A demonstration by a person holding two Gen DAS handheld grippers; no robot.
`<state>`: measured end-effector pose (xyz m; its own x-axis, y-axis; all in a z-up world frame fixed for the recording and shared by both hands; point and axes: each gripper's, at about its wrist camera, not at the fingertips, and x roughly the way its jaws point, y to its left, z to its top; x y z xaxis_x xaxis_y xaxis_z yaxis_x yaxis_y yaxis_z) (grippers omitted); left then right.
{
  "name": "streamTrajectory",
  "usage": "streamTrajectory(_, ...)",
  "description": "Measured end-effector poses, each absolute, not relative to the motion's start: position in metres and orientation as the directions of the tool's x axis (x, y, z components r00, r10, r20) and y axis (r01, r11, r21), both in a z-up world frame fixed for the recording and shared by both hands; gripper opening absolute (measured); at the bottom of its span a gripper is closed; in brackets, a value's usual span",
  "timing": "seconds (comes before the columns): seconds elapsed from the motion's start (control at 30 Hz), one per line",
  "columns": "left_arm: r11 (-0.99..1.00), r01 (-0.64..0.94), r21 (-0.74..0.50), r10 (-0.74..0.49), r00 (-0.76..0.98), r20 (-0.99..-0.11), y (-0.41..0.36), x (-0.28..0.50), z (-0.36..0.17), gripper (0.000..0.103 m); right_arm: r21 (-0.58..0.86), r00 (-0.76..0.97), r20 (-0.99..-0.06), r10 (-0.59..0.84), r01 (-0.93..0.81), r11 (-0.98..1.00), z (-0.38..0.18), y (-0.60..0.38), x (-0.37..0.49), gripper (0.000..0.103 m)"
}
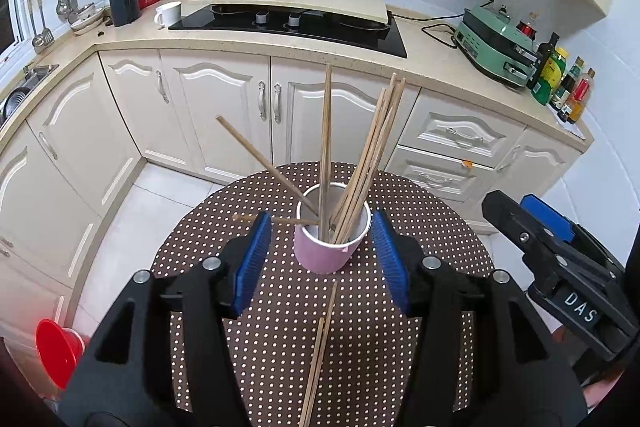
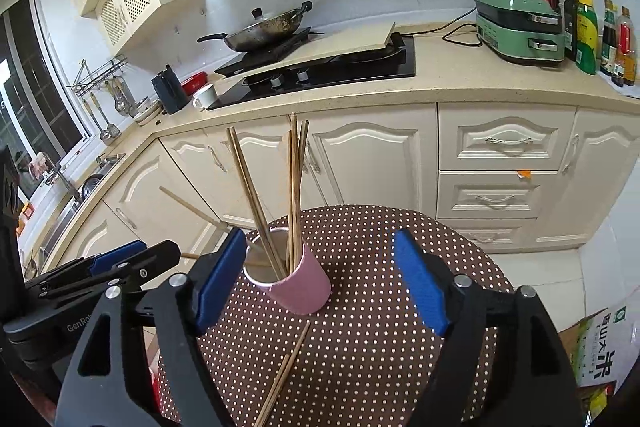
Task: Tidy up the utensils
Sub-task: 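Raise both open tools from the cup and move them back to the remaining chopsticks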
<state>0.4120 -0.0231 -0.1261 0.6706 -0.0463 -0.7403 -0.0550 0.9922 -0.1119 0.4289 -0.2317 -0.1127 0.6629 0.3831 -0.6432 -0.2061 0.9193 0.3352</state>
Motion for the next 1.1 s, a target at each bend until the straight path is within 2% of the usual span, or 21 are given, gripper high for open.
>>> streamTrajectory(0.07, 0.992, -0.053, -0.112, -0.047, 0.672, -0.739, -0.023, 0.405, -0.125, 0.055, 0.336, 0.667, -0.643, 0.375, -0.194, 0.922, -0.111, -0.234, 0.424, 0.083)
streamTrajectory(0.17, 0.993, -0.048, -0.104, -0.044, 0.675, -0.736, -0.023, 0.394, -0.124, 0.059, 0.334, 0.675, -0.643, 0.363, -0.18, 0.925, -0.11, -0.237, 0.415, 0.087)
streamTrajectory(0.23, 0.994, -0.045, -0.098, -0.042, 0.675, -0.737, -0.023, 0.388, -0.124, 0.063, 0.324, 0.669, -0.659, 0.345, -0.161, 0.932, -0.111, -0.237, 0.41, 0.094)
streamTrajectory(0.53, 0.994, -0.046, -0.1, -0.044, 0.667, -0.744, -0.011, 0.363, -0.133, 0.075, 0.318, 0.646, -0.702, 0.299, -0.092, 0.944, -0.123, -0.238, 0.394, 0.094)
streamTrajectory(0.87, 0.991, -0.073, -0.109, -0.041, 0.615, -0.788, 0.007, 0.35, -0.166, 0.077, 0.255, 0.705, -0.678, 0.205, -0.036, 0.966, -0.141, -0.228, 0.372, 0.095)
streamTrajectory(1.1, 0.996, -0.06, -0.069, -0.019, 0.605, -0.796, 0.007, 0.349, -0.179, 0.078, 0.248, 0.625, -0.736, 0.261, -0.11, 0.963, -0.17, -0.203, 0.374, 0.095)
